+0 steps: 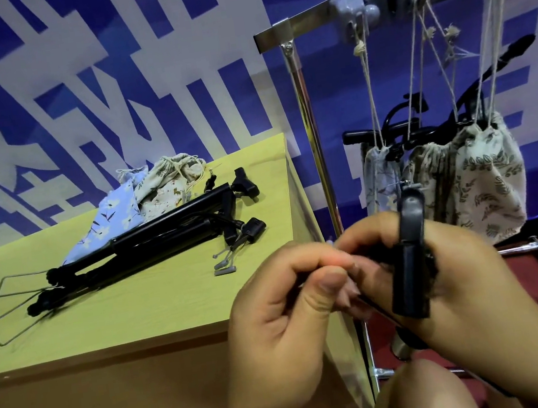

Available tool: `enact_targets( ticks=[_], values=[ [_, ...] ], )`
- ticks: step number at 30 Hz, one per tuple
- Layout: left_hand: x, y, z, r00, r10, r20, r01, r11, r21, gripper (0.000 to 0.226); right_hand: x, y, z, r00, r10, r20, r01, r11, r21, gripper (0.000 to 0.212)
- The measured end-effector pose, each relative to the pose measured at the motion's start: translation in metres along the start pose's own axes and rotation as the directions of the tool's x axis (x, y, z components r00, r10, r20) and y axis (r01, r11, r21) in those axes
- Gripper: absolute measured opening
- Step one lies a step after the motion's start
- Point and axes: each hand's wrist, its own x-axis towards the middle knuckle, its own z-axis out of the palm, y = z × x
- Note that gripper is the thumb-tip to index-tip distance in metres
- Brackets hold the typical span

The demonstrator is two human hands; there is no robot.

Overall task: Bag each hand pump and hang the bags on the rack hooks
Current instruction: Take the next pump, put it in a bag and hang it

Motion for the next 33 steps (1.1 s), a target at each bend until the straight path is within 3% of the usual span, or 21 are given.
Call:
enact_targets(
  ticks=[3,8,18,20,23,26,29,31,33],
  values=[
    [0.001,-0.002,0.005,0.994,-0.088,-0.069,0.075,0.983,-0.167,0.016,0.0,0.0,0.003,0.999,-0.006,-0.041,0.006,1.0,0.016,0.014],
    [0.006,-0.009,0.003,0.951,-0.302,-0.064,0.266,0.906,-0.329,0.043,0.003,-0.002,0.01,0.996,0.05,-0.078,-0.032,0.977,0.211,0.022],
    [0.012,-0.016,0.0,0.956,-0.291,-0.048,0.25,0.886,-0.391,0.025,0.008,0.004,0.01,0.997,0.044,-0.069,-0.03,0.979,0.2,0.018],
    [0.012,-0.017,0.001,0.962,-0.269,-0.051,0.232,0.901,-0.366,0.02,0.008,0.005,0.008,0.997,0.048,-0.062,-0.039,0.99,0.133,0.021],
    [0.015,-0.026,-0.001,0.969,-0.237,-0.075,0.201,0.924,-0.325,0.015,0.011,0.001,0.005,0.995,0.091,-0.035,-0.086,0.991,0.105,0.01],
    [0.023,-0.043,-0.007,0.958,-0.278,-0.075,0.266,0.954,-0.14,0.052,0.033,0.005,0.001,0.969,0.244,-0.029,-0.239,0.963,0.124,0.007],
    [0.023,-0.057,-0.001,0.926,-0.368,0.078,0.368,0.93,0.026,0.081,0.06,0.01,-0.004,0.938,0.347,0.015,-0.339,0.906,0.254,0.008],
    [0.028,-0.055,0.015,0.92,-0.361,0.152,0.339,0.928,0.153,0.066,0.073,0.009,-0.008,0.924,0.381,0.033,-0.369,0.865,0.34,0.01],
    [0.038,-0.051,0.027,0.927,-0.341,0.157,0.3,0.924,0.237,0.034,0.081,0.003,-0.011,0.918,0.392,0.056,-0.383,0.845,0.373,0.011]
  ],
)
